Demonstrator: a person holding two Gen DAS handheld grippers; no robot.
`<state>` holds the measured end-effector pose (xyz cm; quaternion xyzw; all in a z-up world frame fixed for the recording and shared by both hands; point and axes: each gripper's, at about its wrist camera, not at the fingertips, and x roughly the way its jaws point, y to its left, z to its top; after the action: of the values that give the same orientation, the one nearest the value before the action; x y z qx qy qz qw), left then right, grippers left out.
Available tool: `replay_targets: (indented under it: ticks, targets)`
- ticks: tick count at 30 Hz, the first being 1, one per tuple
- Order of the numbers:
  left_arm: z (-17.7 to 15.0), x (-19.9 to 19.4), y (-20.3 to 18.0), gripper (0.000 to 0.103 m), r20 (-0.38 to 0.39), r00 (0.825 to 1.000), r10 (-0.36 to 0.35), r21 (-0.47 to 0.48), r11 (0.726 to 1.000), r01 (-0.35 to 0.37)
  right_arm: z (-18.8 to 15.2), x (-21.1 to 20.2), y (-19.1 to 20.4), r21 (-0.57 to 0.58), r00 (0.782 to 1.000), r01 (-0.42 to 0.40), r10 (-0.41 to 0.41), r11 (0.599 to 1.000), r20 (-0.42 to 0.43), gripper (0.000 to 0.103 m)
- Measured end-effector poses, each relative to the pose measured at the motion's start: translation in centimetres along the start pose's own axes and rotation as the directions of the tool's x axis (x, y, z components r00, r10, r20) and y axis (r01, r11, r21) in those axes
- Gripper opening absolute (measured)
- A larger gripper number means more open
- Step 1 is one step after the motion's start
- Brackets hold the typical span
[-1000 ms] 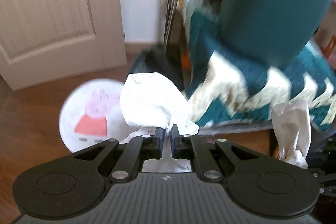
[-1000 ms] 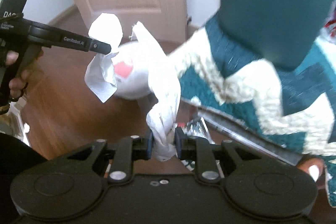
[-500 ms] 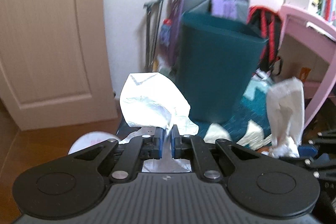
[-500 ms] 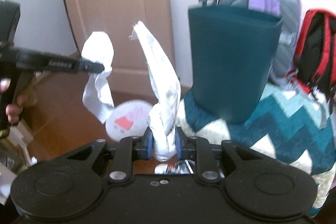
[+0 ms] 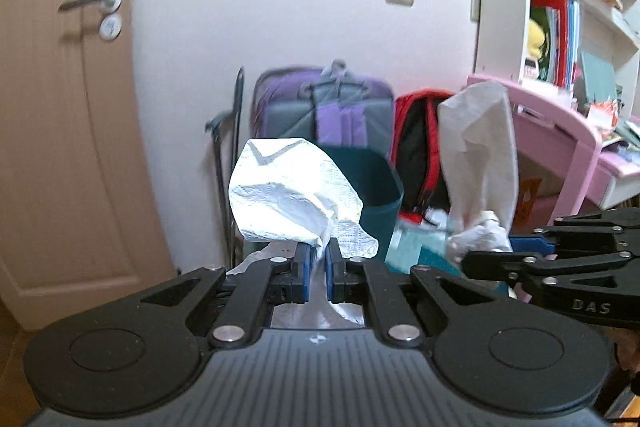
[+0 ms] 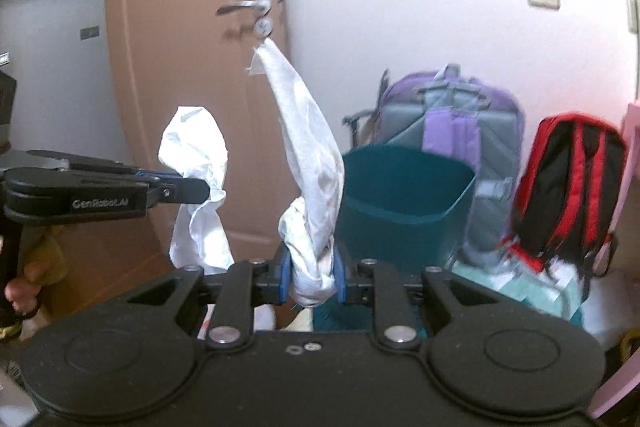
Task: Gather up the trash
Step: 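Lift both white tissues up toward the teal bin, then open both grippers inside the teal bin to drop the tissues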
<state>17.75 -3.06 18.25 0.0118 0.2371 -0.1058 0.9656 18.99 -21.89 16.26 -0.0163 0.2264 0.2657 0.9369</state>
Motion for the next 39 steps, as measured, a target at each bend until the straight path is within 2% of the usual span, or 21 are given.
replay_targets:
  ticks: [3, 12, 19, 30, 39]
  targets:
    - [2.4, 1.2, -1.3, 0.007, 0.023, 1.000, -0.020, -0.002, 1.000, 0.020, 1.9, 0.6, -1.6, 0.025, 1.000, 0.014, -0.014, 1.000, 0.019, 0.020]
    - [9.0, 6.2, -3.5, 0.007, 0.078, 0.997, -0.010, 0.034, 0.999, 0.007, 4.9, 4.2, -5.7, 0.036, 0.996, 0.082, -0.083, 0.996, 0.018, 0.020]
    - [11.7, 12.2, -2.5, 0.007, 0.047, 0.999, -0.011, 0.031, 0.999, 0.009, 5.8, 8.8, -8.5, 0.039, 0.994, 0.104, -0.103, 0.994, -0.026, 0.020]
    - [10.5, 22.5, -1.0, 0.007, -0.079, 0.997, 0.009, 0.008, 1.000, -0.009, 4.9, 16.1, -10.4, 0.026, 0.988, 0.096, -0.092, 0.995, -0.120, 0.021]
    - [7.4, 28.5, 0.7, 0.007, -0.197, 0.980, 0.008, -0.014, 1.000, -0.011, 3.8, 20.2, -10.6, 0.020, 0.980, 0.091, -0.086, 0.996, -0.179, 0.024]
